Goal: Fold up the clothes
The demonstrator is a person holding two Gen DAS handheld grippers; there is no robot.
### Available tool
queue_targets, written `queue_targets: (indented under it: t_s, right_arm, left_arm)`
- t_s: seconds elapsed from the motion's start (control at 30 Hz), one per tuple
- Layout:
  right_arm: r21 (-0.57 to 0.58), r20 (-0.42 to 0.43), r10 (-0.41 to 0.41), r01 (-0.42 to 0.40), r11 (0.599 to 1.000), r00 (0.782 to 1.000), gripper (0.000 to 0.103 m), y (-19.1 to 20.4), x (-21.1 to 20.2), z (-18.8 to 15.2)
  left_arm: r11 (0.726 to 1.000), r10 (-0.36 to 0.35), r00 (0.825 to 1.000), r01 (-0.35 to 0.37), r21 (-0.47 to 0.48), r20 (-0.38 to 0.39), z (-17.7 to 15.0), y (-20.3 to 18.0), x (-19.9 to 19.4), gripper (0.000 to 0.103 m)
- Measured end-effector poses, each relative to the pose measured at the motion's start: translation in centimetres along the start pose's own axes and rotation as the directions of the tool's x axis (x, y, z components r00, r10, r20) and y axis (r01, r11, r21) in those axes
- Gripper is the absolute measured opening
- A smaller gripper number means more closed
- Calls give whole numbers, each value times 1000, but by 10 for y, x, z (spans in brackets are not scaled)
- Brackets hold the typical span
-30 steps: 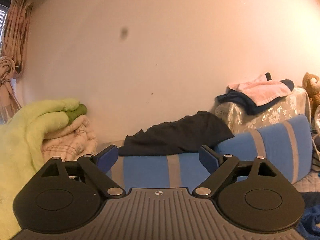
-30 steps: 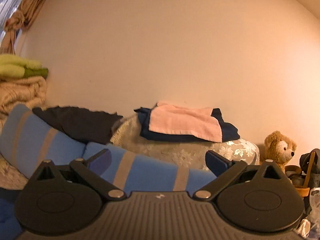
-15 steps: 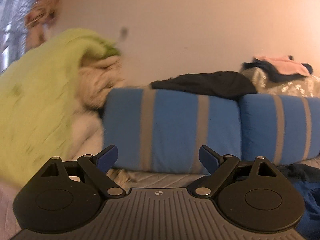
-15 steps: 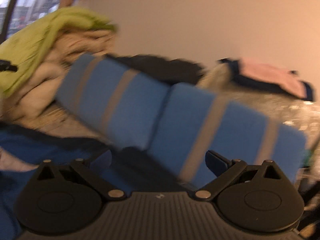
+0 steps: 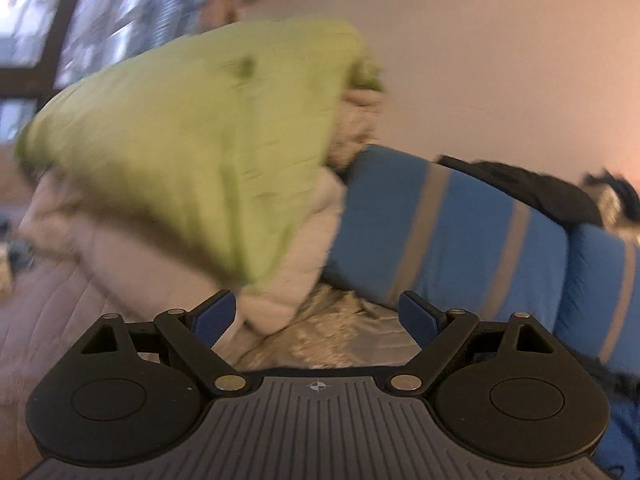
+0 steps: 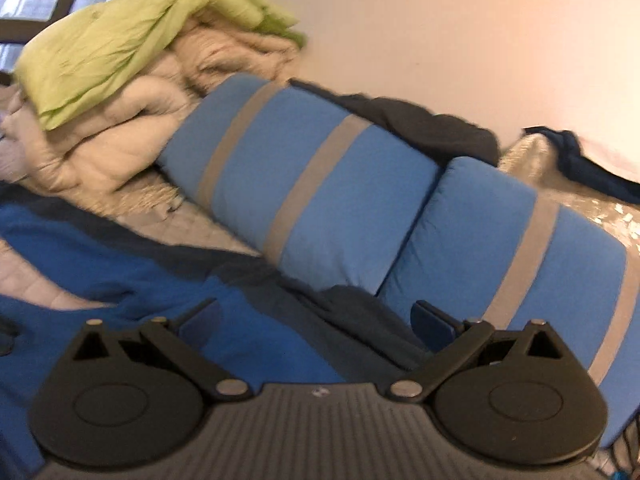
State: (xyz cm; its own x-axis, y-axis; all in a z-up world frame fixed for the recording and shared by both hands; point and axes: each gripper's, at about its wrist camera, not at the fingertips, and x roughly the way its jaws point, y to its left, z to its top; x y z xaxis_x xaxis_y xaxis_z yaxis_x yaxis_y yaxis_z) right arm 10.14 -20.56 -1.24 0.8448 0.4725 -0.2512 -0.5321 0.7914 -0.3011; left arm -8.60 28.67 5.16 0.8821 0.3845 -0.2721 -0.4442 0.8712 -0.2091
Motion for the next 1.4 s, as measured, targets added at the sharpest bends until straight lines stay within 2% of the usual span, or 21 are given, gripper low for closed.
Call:
queue_targets:
  t_s: [0.1,0.23,0.4,0.57,0.8,0.9,1.0,1.07,1.13,1.37,1.4]
  right_arm:
    - [2,27,-101,101,995,995,103,6,2,-21]
    - [-89,2,-128,128,988,992,103,9,6,-34]
    - [-66,-40,-159,156,986,986,103,4,13,-36]
    - [-33,-59,-174,173,984,983,103,-2,18,-37]
    - [-40,-57,-180,178,983,982,103,1,19,-38]
    - [-30,-45,-181,180,983,982,103,-1,18,-38]
    - [-22,-45,-188,187,982,981,103,-4,17,-39]
    - [-14,-46,-198,198,980,979,103,-7,17,-40]
    - [-4,-53,-205,205,979,977,103,-10,16,-41]
    - [26,-81,-231,233,972,970,103,-19,18,-44]
    - [28,-81,-232,235,972,969,103,-19,18,-44]
  left_arm:
    - [989,63,997,-68,-134,-41,-13,33,3,89]
    - [938,87,990,-120,-325,-114,-39,73,8,89]
    - [876,93,983,-155,-456,-156,-73,103,1,89]
    - [828,73,987,-141,-543,-144,-90,119,-6,89]
    - [762,58,991,-120,-637,-117,-108,138,-7,88]
    - [741,35,994,-97,-665,-106,-113,142,1,88]
    - [733,19,992,-99,-673,-125,-119,146,15,88]
    - [728,16,991,-104,-678,-135,-123,149,25,83]
    - [716,2,990,-99,-691,-140,-128,153,37,65]
    - [710,12,976,-160,-686,-216,-141,156,65,59]
    - [709,16,976,-164,-686,-218,-142,156,66,52]
